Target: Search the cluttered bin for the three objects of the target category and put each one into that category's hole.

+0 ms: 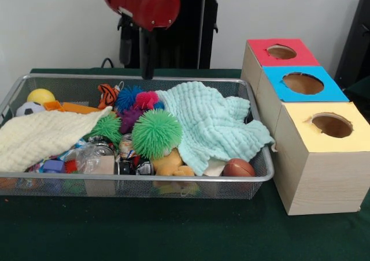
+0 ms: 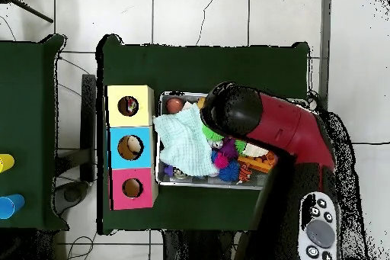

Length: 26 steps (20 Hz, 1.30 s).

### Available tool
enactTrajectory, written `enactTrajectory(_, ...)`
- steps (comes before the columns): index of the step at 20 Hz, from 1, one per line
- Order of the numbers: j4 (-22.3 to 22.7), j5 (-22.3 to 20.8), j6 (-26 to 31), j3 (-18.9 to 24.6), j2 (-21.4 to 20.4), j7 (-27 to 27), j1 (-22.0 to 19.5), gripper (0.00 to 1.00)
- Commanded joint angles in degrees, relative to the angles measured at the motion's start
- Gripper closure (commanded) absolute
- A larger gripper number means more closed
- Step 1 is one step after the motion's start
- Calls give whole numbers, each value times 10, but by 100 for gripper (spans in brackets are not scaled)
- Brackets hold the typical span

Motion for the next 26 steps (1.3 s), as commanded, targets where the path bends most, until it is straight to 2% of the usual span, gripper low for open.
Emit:
enactTrajectory(1,120,59,28,31,2,116,0,0)
enactTrajectory(7,154,97,-1,17,10,147,27,0)
enactTrajectory(11,191,145,-27,30,23,165,34,0)
enactTrajectory(16,168,151,-23,-28,45,220,97,0)
enactTrajectory(18,163,159,-18,-41,48,229,110,0)
enactTrajectory(21,172,181,-25,-38,51,222,112,0)
enactTrajectory(26,201,214,-85,-3,78,180,78,0)
